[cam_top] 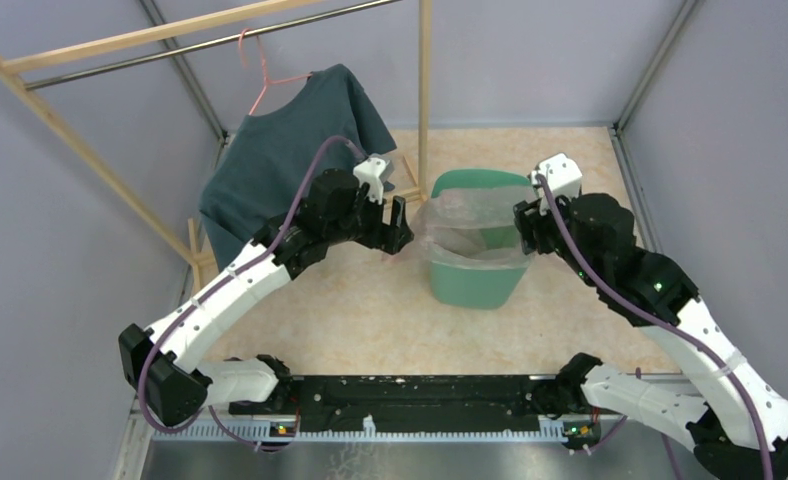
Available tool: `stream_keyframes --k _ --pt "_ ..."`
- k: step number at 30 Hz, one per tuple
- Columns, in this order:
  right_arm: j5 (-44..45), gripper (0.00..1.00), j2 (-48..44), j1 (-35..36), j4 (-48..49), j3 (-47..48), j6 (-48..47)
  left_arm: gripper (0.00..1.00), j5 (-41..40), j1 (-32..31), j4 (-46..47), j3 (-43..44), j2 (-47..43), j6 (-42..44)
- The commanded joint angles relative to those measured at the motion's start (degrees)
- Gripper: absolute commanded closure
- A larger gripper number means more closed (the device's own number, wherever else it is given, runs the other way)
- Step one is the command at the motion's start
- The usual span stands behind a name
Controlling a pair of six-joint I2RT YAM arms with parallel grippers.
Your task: Put the trash bags into the trash bin
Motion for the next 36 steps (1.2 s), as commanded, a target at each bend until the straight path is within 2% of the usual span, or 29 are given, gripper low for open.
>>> stream_keyframes --k 1,5,11,14,17,23,25,30,33,36 --pt "3.61 0.50 2.78 -0.09 7.98 0.45 -0.10 0.16 -1.26 0.90 1.68 2.09 -0.82 1.02" --pt "6.41 0.72 3.65 -0.21 11.21 1.08 -0.06 0.18 -1.84 1.53 1.78 2.73 -0.18 0.15" --pt "7.22 1.00 6.53 -2.12 9.60 4.16 2.24 0.08 0.83 2.08 4.00 2.64 -2.15 -0.68" --pt "1.76 1.00 6.85 -7.31 7.62 5.36 6.27 0.04 3.16 2.17 5.10 3.03 -2.73 -0.48" --pt "-7.86 1.00 7.02 -12.19 6.92 5.98 9.76 0.03 6.18 2.19 5.43 5.45 -1.33 0.00" --pt "-16.58 1.00 10.01 -13.97 5.61 8.38 13.89 0.01 14.07 1.84 7.96 10.53 1.44 1.98" --pt "-17.31 1.00 10.59 -14.13 5.51 8.92 14.69 0.01 10.46 0.03 6.41 13.33 2.99 3.67" --pt "-16.23 1.00 10.98 -14.22 5.00 10.27 15.65 0.01 -9.75 -10.70 0.70 20.84 9.47 10.00" --pt "-15.96 1.00 11.22 -14.73 4.62 10.78 16.08 0.01 -15.65 -11.66 1.11 20.99 11.53 10.14" --pt "-16.00 1.00 11.40 -15.70 4.34 10.95 16.50 0.01 -18.05 -11.67 1.92 20.75 12.68 10.12"
